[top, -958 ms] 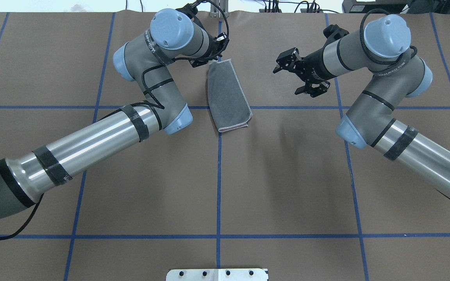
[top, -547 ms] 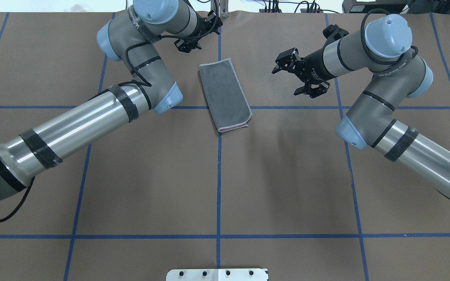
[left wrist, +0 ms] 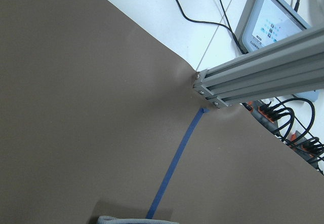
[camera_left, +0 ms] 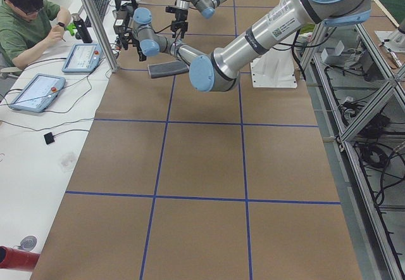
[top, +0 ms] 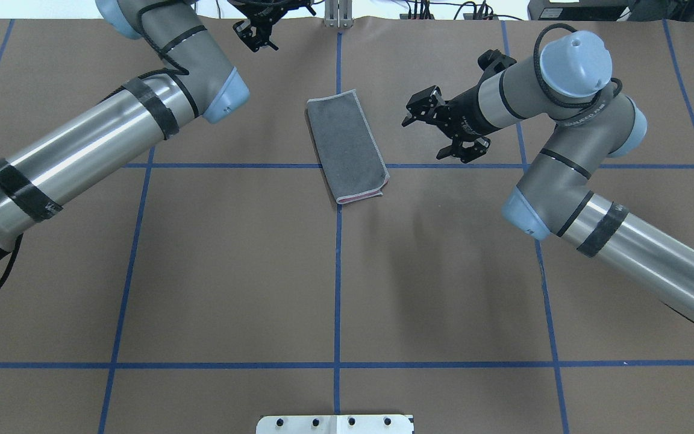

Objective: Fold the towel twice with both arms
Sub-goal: 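Release the towel end with the left gripper while the right gripper moves over the towel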

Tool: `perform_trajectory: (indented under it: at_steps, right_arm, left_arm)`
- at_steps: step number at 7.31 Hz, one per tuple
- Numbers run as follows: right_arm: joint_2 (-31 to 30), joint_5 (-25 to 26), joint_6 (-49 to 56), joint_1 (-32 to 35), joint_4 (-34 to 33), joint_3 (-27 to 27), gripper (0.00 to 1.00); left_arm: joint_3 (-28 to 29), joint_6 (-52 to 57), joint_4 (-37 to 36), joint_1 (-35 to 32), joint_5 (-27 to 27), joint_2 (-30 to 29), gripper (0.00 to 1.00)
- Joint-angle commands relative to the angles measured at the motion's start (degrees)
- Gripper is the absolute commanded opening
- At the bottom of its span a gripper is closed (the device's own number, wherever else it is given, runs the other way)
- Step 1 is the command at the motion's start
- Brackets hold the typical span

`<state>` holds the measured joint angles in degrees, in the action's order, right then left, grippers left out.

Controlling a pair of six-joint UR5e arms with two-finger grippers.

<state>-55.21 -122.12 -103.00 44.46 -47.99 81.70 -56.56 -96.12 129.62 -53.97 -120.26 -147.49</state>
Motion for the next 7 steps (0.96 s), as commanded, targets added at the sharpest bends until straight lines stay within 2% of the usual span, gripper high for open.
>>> perform_trajectory:
  at_steps: [1, 2, 3, 5, 7]
  right_arm:
    - [5.27, 5.44, 2.69, -4.97, -5.53, -0.22, 0.98]
    - [5.37, 8.18, 2.98, -6.82, -5.71, -0.74, 0.98]
    - [5.11, 8.21, 0.29, -7.28, -6.06, -2.4, 0.98]
    - [5.81, 8.47, -8.24, -8.41, -7.21, -2.42, 0.98]
    - [6.95, 11.54, -9.58, -10.0, -6.95, -4.52, 0.94]
  left_arm:
    - [-6.53, 1.62, 0.01, -0.79, -3.04, 6.84, 1.0]
    - [-7.68, 3.29, 0.36, -0.79, -3.31, 8.87, 1.0]
    - [-7.69, 3.31, 0.54, -0.88, -3.32, 9.32, 1.0]
    - [-7.78, 3.22, 0.54, -0.88, -3.32, 9.5, 1.0]
    - [-7.95, 3.22, 0.46, -1.14, -3.32, 9.5, 1.0]
